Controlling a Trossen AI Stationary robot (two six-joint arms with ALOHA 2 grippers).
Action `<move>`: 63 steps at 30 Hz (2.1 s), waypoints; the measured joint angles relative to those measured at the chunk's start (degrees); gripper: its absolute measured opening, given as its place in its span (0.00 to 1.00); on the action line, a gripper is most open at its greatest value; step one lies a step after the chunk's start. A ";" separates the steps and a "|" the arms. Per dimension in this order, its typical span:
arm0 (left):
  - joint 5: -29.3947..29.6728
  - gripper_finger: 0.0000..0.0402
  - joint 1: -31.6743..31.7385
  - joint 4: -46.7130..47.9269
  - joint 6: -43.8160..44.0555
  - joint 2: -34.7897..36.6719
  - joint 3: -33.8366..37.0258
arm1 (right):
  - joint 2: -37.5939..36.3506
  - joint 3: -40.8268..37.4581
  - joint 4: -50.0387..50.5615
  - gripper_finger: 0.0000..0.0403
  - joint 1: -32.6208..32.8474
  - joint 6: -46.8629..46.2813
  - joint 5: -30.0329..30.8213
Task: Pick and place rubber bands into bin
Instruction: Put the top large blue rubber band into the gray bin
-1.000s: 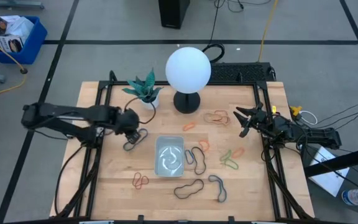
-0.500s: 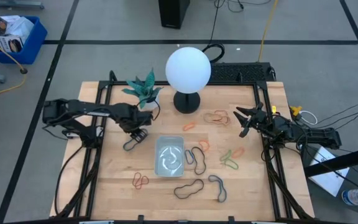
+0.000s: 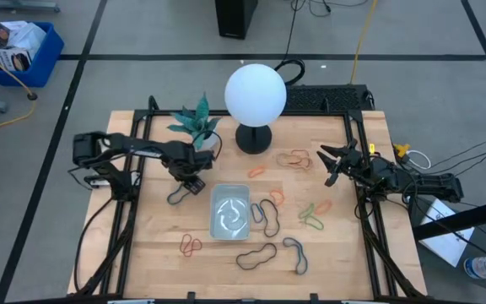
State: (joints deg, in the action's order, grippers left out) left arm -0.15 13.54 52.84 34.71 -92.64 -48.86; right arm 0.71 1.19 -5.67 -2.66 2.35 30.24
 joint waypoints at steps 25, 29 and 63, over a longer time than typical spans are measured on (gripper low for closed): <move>-1.40 0.03 -0.17 -0.84 -1.11 -2.85 -0.11 | 0.02 0.00 0.09 0.28 0.00 0.09 0.02; 0.27 0.02 -1.51 -0.29 0.55 -1.77 0.04 | 0.01 0.00 0.11 0.28 0.00 0.09 0.02; -6.22 0.01 -9.11 -42.99 -14.08 45.36 -0.55 | 0.46 0.00 0.02 0.28 0.00 0.09 0.04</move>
State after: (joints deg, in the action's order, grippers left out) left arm -6.37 4.43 9.85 20.63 -47.28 -49.41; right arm 1.17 1.19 -5.65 -2.66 2.44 30.28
